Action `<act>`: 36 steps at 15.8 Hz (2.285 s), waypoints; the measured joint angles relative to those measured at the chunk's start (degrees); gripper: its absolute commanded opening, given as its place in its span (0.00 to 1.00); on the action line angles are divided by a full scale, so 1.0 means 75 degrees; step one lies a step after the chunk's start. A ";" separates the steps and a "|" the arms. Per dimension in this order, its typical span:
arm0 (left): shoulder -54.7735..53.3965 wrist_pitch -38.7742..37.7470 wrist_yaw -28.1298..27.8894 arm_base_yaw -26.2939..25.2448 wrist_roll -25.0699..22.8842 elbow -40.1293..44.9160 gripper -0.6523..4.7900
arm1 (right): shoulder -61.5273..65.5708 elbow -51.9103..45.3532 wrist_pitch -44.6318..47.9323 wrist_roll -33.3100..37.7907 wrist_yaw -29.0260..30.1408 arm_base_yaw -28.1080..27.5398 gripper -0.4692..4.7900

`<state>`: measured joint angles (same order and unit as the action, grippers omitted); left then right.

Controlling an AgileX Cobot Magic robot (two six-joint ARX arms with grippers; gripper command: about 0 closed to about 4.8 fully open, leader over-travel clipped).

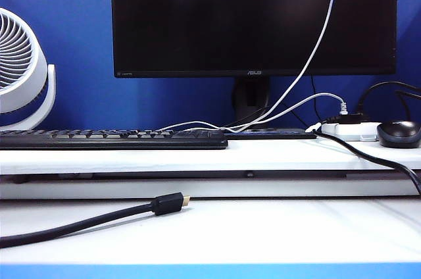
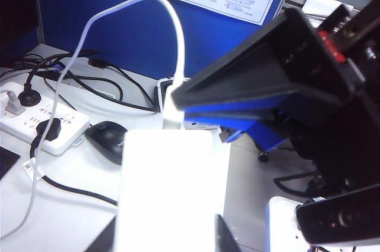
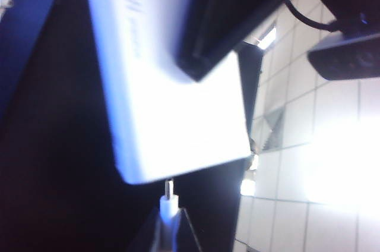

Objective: Pick up the Type-C charging cable and the charging base, insert one end of the Type-C charger into the corresponding slot on the base, and finally place the plugged-in charger back on the table.

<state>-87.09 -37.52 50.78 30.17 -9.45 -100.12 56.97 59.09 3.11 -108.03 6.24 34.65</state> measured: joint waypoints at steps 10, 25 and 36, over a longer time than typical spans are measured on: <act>0.0000 0.0000 0.0000 -0.0006 0.0000 0.0000 0.22 | 0.0009 0.0000 -0.0224 0.0000 0.0169 0.0026 0.09; 0.0000 -0.0242 0.0006 -0.0006 0.0000 0.0000 0.22 | 0.0131 0.0003 -0.0204 0.0000 0.0289 0.0050 0.09; 0.0038 -0.0251 -0.1862 0.0740 -0.0536 0.0000 0.22 | 0.0184 -0.0006 -0.0498 0.0015 -0.0026 0.0023 0.09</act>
<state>-86.80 -39.40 36.82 35.73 -13.47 -100.12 58.35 59.05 -0.62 -107.92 6.04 34.83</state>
